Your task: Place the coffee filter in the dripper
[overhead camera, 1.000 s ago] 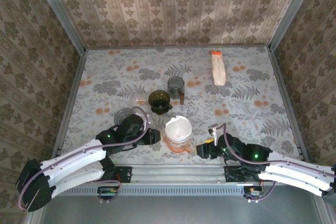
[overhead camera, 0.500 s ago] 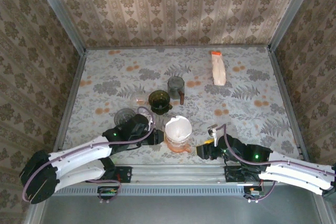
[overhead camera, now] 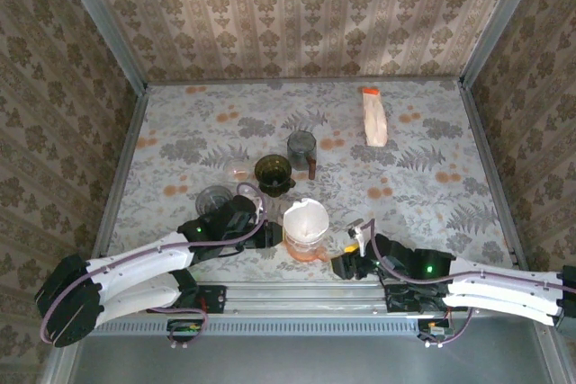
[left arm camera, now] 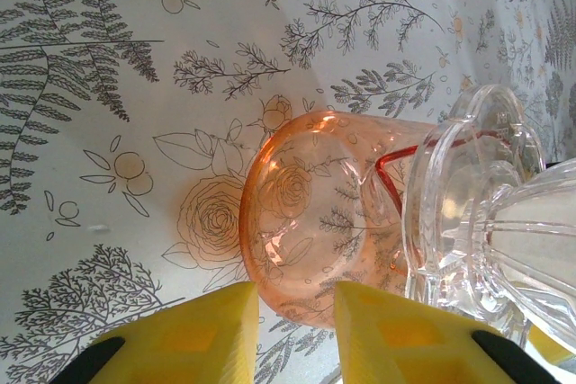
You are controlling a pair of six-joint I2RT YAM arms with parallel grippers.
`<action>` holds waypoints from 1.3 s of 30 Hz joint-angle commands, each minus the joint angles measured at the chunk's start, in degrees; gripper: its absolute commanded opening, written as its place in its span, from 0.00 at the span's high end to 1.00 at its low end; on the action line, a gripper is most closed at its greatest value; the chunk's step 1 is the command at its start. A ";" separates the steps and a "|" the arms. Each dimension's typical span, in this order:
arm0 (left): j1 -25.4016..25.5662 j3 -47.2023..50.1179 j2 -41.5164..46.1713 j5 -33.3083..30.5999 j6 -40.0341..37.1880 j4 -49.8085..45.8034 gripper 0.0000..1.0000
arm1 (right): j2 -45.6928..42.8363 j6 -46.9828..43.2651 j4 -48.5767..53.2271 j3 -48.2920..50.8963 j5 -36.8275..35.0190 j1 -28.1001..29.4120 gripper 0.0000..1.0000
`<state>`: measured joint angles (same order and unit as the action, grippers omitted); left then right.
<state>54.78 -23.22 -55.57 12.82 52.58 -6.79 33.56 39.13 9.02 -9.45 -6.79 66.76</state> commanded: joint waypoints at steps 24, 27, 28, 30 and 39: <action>0.48 -0.16 -5.12 2.21 1.52 2.74 0.71 | 7.29 -6.76 -14.90 1.69 -4.95 5.95 0.35; 0.49 -0.16 -5.41 2.37 1.49 2.98 0.71 | 8.22 -7.01 -15.67 1.94 -6.15 6.44 0.36; 0.43 -0.16 -5.58 2.47 1.48 3.08 0.71 | 8.57 -7.14 -16.16 2.04 -6.43 6.54 0.36; 0.44 -0.24 -5.86 2.56 1.49 3.18 0.71 | 9.50 -7.19 -16.89 2.11 -6.85 6.63 0.37; 0.49 -0.16 -5.95 2.74 1.59 3.36 0.71 | 12.46 -7.58 -19.18 1.94 -7.83 6.93 0.41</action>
<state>54.78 -23.22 -61.41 14.83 53.23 -4.19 45.56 32.69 -7.68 -8.36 -12.51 73.30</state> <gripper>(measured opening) 0.290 0.595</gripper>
